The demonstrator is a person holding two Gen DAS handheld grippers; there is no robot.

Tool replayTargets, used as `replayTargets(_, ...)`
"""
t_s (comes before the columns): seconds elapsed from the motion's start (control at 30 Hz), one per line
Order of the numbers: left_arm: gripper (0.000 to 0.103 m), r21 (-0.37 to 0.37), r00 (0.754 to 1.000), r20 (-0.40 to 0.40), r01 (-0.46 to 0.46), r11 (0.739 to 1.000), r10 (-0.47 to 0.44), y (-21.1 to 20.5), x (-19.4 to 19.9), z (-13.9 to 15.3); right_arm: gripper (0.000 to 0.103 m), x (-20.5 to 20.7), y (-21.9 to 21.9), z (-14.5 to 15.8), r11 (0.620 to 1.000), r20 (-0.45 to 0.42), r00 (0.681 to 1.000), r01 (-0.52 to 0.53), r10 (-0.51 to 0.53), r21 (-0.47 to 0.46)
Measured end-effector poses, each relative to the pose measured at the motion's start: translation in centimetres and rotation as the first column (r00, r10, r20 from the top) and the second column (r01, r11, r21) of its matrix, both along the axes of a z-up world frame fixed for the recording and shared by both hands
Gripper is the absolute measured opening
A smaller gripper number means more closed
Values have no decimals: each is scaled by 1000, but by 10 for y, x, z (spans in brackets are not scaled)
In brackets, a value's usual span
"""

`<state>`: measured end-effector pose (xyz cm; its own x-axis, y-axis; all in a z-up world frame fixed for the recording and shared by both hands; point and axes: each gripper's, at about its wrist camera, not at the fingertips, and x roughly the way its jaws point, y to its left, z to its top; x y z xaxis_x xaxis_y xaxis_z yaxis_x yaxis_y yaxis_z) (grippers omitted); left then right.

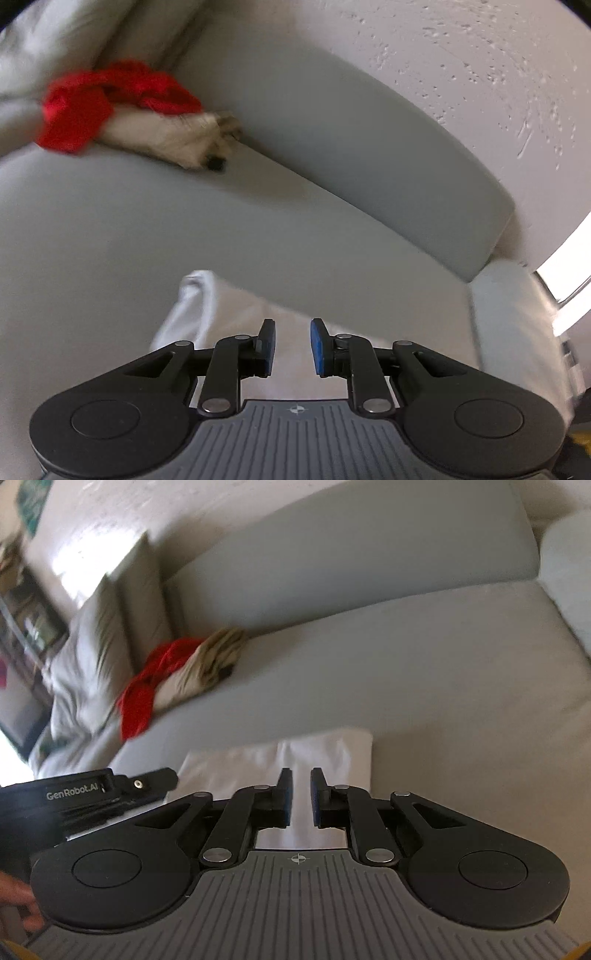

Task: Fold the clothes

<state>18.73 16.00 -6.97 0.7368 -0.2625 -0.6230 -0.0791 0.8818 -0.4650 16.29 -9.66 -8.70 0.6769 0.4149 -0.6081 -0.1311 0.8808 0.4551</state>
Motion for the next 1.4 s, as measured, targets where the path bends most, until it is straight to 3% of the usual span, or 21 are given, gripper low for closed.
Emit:
replayTargets(0.1,13,-85,1000,-19,-12,996,10,9,28,-22,14,35,3,-18,992,-87,996,-9,20,124)
replayTargets(0.17,9,-64,997,-53,-55,996,52,16,35,-36,14,60,5,-34,975,-159,986,-16,52,221)
replayTargets(0.23,2,-42,988,-101,-124,991,119,30,39,-49,12,76,2,-54,967,-228,973,32,27,253)
replayTargets(0.3,8,-34,982,-95,-167,985,163,42,41,-53,1,85,-8,-69,956,-260,965,97,-23,276)
replayTargets(0.4,6,76,967,-23,-251,965,253,49,34,-43,1,83,-32,-74,947,-213,957,242,-197,212)
replayTargets(0.5,5,103,950,16,-310,945,310,55,22,-33,1,79,-56,-75,930,-214,935,322,-283,179)
replayTargets(0.57,5,97,946,39,-323,942,320,58,11,-27,9,72,-63,-65,926,-189,929,348,-319,146)
replayTargets(0.67,5,65,967,85,-246,967,240,51,-5,-16,10,63,-61,-47,934,-137,944,319,-299,163)
replayTargets(0.73,5,37,987,117,-112,993,107,38,-13,-10,10,55,-43,-39,954,-116,973,221,-201,201)
replayTargets(0.8,12,59,994,101,25,998,-31,20,-14,-11,10,47,-24,-33,970,-102,990,122,-102,210)
replayTargets(0.83,12,128,997,68,38,991,-47,11,-13,-15,10,44,-13,-33,977,-100,994,72,-53,201)
replayTargets(0.9,11,274,998,-5,60,960,-61,-5,-12,-24,10,39,5,-35,988,-111,994,7,10,151)
replayTargets(0.97,11,430,1000,-13,14,903,-10,-10,-14,-28,9,30,14,-41,998,-134,991,-5,13,55)
replayTargets(1.0,11,506,999,5,-33,862,36,-11,-17,-27,3,23,10,-40,1000,-119,993,18,-18,-1)
replayTargets(1.07,8,665,986,35,-145,733,163,-9,-21,-28,5,8,3,-38,992,-82,993,70,-79,-109)
replayTargets(1.1,7,655,979,31,-171,736,200,-1,-25,-24,12,1,-4,-36,984,-82,990,101,-114,-146)
replayTargets(1.13,7,637,972,23,-195,746,235,7,-30,-20,12,-6,-12,-34,974,-81,986,132,-149,-182)
replayTargets(1.2,7,535,980,11,-176,827,201,8,-49,-6,12,-20,-20,-24,976,-73,983,155,-167,-150)
replayTargets(1.3,10,398,999,10,-35,917,34,-16,-82,9,12,-38,-24,-11,981,-53,984,164,-170,-100)
replayTargets(1.33,13,367,999,5,37,929,-42,-28,-89,8,12,-44,-17,-7,987,-43,989,136,-140,-83)
replayTargets(1.4,16,366,988,-34,155,918,-153,-51,-97,0,12,-55,-4,-6,996,-39,998,54,-57,-70)
